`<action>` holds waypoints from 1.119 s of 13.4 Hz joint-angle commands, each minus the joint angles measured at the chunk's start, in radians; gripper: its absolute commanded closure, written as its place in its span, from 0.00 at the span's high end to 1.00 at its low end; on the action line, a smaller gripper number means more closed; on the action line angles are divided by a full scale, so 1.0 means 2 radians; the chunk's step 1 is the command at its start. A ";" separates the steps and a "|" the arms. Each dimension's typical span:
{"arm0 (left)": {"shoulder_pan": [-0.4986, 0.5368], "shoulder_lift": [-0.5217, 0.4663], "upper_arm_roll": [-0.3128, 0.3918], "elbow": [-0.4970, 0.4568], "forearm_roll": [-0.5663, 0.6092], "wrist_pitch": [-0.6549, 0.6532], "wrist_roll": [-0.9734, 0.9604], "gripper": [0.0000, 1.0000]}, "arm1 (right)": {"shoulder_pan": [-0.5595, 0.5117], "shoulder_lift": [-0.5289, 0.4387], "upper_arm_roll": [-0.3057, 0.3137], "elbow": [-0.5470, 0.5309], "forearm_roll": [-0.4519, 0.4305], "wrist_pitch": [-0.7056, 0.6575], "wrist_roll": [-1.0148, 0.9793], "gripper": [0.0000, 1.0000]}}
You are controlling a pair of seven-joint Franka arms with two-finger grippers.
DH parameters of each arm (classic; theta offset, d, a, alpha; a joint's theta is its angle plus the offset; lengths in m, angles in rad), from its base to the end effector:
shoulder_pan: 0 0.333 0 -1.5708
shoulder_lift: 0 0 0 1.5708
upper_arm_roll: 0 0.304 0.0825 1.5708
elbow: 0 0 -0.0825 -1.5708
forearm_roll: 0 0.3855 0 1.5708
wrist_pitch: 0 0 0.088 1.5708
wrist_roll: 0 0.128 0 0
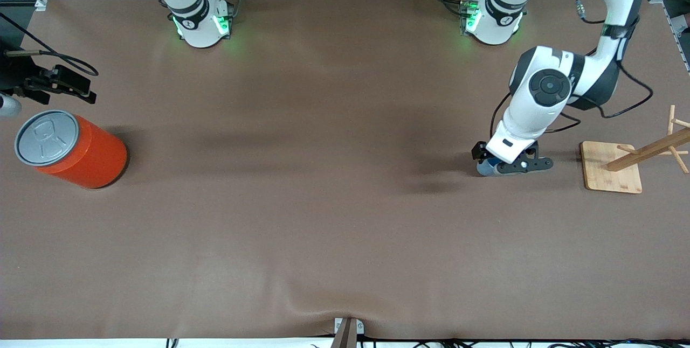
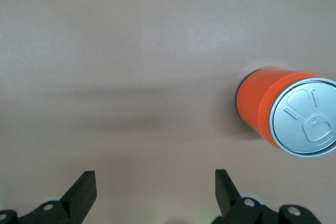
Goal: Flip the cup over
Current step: 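Open the left gripper and release the upright cup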
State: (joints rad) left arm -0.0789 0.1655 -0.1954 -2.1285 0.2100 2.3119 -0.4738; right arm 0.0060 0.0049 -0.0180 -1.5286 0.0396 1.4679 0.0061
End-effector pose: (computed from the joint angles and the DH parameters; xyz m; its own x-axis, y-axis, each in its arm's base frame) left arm 0.5469 -0.1458 0.3017 0.9958 0.0583 0.0700 0.0655 -0.9923 -0.1050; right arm 0.5456 -0.0011 0.6000 0.9977 -0.0140 -0.0657 -0.0166 -0.9991 -0.0391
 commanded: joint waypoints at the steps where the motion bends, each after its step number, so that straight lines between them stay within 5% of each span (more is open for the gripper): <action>1: -0.002 -0.018 -0.007 0.056 0.002 -0.089 -0.006 1.00 | -0.007 -0.014 0.004 -0.009 0.008 -0.001 -0.006 1.00; 6: 0.001 -0.006 -0.007 0.187 -0.027 -0.178 0.011 1.00 | -0.005 -0.014 0.004 -0.010 0.005 0.002 -0.005 1.00; 15: 0.049 -0.012 0.000 0.233 -0.060 -0.196 0.089 1.00 | -0.005 -0.014 0.004 -0.010 0.005 0.002 -0.006 1.00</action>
State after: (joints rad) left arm 0.0046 0.1397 -0.1923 -1.7065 0.1117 1.9719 -0.3500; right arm 0.0060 0.0020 -0.0160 -1.5295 0.0396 1.4686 0.0056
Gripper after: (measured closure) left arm 0.000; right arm 0.000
